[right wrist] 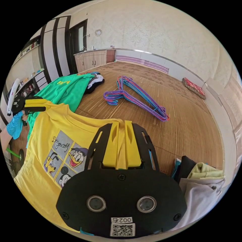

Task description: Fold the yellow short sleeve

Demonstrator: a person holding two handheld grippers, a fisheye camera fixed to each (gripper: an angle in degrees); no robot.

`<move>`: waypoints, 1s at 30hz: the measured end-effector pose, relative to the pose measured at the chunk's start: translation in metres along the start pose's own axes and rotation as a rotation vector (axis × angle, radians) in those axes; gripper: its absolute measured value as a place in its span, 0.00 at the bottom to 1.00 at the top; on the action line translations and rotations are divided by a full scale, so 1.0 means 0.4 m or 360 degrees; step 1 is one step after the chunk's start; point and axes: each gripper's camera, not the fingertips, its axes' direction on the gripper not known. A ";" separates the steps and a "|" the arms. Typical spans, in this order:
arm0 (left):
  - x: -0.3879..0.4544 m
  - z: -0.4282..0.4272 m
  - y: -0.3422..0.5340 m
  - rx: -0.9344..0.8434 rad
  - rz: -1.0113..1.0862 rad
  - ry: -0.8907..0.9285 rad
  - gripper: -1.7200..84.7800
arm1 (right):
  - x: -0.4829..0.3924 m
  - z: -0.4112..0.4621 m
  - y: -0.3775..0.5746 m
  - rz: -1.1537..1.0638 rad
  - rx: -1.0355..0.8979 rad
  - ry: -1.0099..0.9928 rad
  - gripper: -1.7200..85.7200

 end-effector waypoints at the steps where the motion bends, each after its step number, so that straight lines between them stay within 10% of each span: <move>1: -0.003 0.001 -0.015 -0.0012 -0.0005 0.0032 0.05 | 0.009 0.008 -0.020 0.0013 -0.0031 -0.0008 0.08; 30: 0.142 0.152 -0.387 -0.0293 0.0306 -0.0127 0.03 | 0.006 0.158 -0.216 -0.0150 -0.0363 0.0114 0.09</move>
